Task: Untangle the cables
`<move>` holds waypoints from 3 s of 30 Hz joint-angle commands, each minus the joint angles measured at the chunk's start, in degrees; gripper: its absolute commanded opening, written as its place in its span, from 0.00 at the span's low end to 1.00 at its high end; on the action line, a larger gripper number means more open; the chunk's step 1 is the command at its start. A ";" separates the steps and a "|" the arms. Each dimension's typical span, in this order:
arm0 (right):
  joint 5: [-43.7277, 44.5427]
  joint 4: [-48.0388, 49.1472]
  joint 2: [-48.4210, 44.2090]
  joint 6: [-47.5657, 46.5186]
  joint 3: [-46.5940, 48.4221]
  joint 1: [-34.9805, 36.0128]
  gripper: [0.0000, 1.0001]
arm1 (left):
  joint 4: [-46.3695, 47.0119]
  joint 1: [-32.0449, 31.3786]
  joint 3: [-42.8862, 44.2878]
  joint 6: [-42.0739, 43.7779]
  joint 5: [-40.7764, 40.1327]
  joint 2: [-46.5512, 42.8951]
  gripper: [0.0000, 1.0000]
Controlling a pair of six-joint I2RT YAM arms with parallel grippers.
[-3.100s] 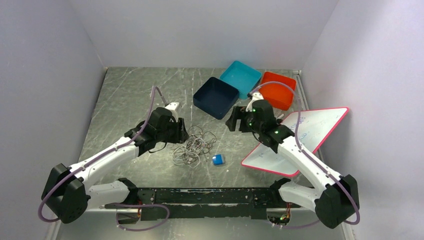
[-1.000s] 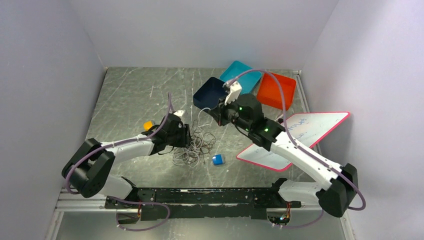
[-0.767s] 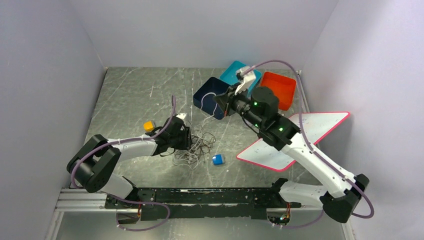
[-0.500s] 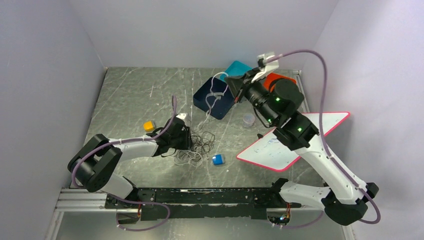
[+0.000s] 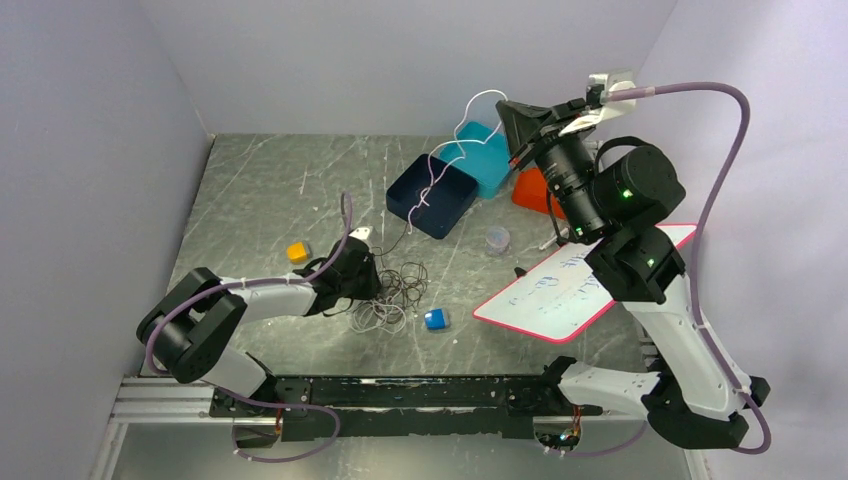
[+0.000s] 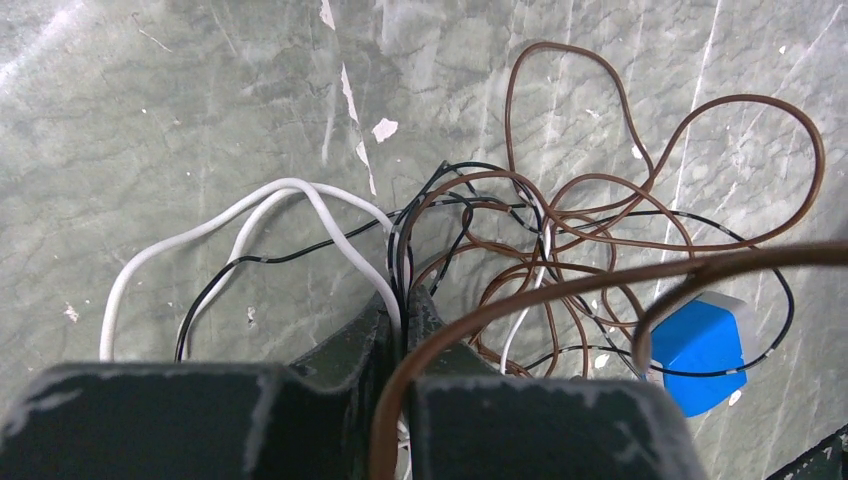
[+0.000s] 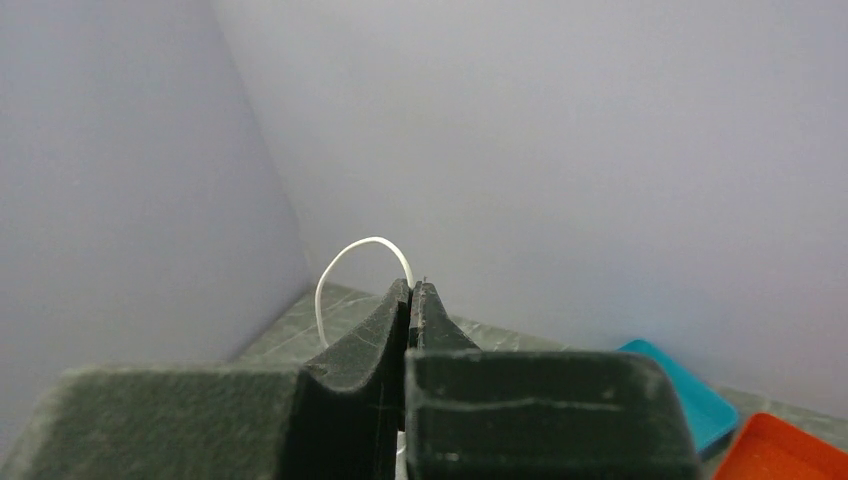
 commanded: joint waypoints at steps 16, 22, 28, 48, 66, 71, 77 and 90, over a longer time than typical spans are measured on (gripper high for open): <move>17.44 3.05 -3.73 -15.80 8.70 0.22 0.00 | -0.90 -0.50 -3.57 -2.85 -3.09 3.53 0.07; 18.39 2.22 -3.64 -18.40 10.36 0.18 0.00 | -1.50 -0.48 -3.85 -3.63 -4.00 3.71 0.07; 18.64 2.99 -3.74 -21.49 13.36 0.22 0.00 | -2.11 -0.52 -5.07 -4.88 -5.52 2.47 0.07; -1.82 -2.65 1.63 -7.66 5.28 0.26 0.00 | -3.78 -0.51 -3.71 3.13 -5.02 -26.47 0.59; -5.92 -1.28 2.39 -3.87 3.52 0.16 0.00 | 11.50 -0.40 0.83 14.26 11.14 -27.67 0.73; -6.17 -1.97 1.71 -3.52 3.38 0.21 0.00 | 16.88 -0.39 4.45 16.33 16.22 -20.56 0.73; -6.09 -2.57 0.63 -3.08 3.14 0.22 0.00 | 19.18 -0.47 7.97 17.55 16.44 -12.76 0.67; -3.08 -3.48 -1.40 -3.91 2.18 0.23 0.00 | 16.48 0.71 11.78 14.25 16.73 -3.67 0.07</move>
